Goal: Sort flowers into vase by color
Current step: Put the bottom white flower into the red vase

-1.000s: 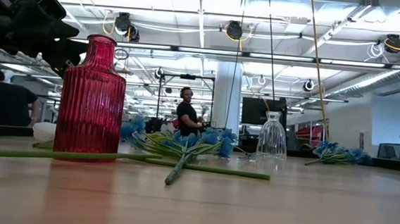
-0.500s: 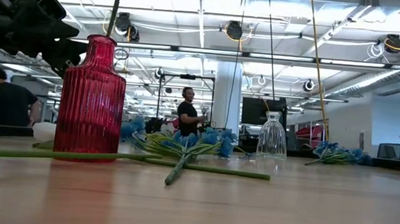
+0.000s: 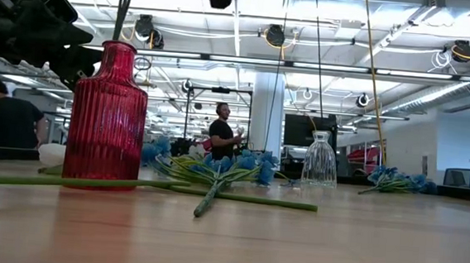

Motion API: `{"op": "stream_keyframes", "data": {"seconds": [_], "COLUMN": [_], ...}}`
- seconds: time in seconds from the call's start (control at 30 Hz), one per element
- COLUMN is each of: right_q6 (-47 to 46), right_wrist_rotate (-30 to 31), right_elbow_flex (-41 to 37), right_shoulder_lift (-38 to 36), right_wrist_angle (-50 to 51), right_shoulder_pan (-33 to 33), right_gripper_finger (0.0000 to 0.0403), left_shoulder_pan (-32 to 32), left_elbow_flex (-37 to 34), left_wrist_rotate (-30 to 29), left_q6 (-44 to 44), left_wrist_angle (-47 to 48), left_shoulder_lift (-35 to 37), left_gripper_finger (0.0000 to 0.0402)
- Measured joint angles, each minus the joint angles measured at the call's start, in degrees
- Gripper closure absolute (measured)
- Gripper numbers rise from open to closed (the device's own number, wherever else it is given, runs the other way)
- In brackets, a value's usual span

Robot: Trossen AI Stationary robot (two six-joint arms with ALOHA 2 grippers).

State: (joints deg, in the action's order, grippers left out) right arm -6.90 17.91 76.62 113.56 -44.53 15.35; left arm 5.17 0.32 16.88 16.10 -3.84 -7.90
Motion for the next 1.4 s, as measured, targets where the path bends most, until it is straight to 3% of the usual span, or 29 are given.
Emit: {"op": "stream_keyframes", "data": {"seconds": [0.73,1.0,1.13,1.4], "right_q6": [-1.4,-1.44,-0.36,2.32], "right_wrist_rotate": [-0.23,-0.5,-4.04,-5.32], "right_elbow_flex": [-0.83,-0.83,-0.83,-0.44], "right_shoulder_lift": [2.71,2.58,1.84,-5.77], "right_wrist_angle": [7.66,11.0,13.15,32.4], "right_shoulder_pan": [0.51,0.51,0.29,0.07], "right_gripper_finger": [0.0396,0.0346,0.0308,0.0223], "left_shoulder_pan": [0.02,0.0,0.01,0.0], "left_elbow_flex": [-0.02,-0.02,0.0,-0.02], "left_wrist_rotate": [0.0,0.0,0.0,0.0], "left_q6": [0.0,0.0,0.01,0.0], "left_wrist_angle": [0.02,0.02,0.02,-0.06], "left_shoulder_lift": [0.0,0.0,0.0,-0.02], "left_gripper_finger": [0.0245,0.0245,0.0245,0.0245]}}
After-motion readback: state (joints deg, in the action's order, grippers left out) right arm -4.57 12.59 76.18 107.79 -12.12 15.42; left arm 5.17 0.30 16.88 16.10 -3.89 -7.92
